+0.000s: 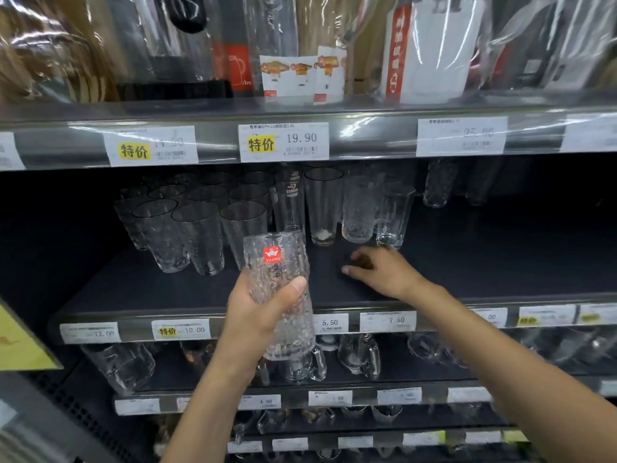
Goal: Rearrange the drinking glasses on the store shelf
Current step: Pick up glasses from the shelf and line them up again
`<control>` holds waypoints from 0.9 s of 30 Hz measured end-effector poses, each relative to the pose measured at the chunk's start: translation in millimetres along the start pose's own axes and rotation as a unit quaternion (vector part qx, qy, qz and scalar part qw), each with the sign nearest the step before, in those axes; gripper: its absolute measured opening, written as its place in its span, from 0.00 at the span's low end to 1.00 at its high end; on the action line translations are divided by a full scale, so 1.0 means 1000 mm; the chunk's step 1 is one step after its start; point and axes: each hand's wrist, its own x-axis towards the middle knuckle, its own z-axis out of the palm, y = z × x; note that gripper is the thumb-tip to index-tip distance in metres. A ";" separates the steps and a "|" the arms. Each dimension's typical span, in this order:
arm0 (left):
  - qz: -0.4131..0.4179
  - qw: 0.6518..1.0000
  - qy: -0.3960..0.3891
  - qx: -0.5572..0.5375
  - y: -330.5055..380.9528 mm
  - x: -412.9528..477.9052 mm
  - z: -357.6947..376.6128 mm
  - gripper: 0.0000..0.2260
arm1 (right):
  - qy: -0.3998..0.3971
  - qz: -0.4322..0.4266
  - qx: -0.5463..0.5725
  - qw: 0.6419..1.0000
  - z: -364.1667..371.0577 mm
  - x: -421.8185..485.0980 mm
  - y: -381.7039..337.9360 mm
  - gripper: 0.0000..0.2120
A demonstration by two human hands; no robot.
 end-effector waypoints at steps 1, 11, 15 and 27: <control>0.001 1.000 0.001 0.009 0.001 0.004 0.011 0.26 | -0.001 -0.018 -0.039 0.999 -0.007 -0.013 0.011 0.24; 0.013 0.995 -0.057 0.076 -0.015 0.069 0.103 0.30 | 0.019 -0.089 -0.259 0.961 -0.038 -0.079 0.105 0.46; 0.036 0.995 -0.056 0.080 -0.032 0.098 0.122 0.32 | 0.093 -0.136 -0.303 0.939 -0.029 -0.081 0.123 0.44; 0.015 0.994 -0.043 0.100 -0.060 0.145 0.142 0.30 | 0.197 -0.194 -0.285 0.918 -0.017 -0.073 0.136 0.38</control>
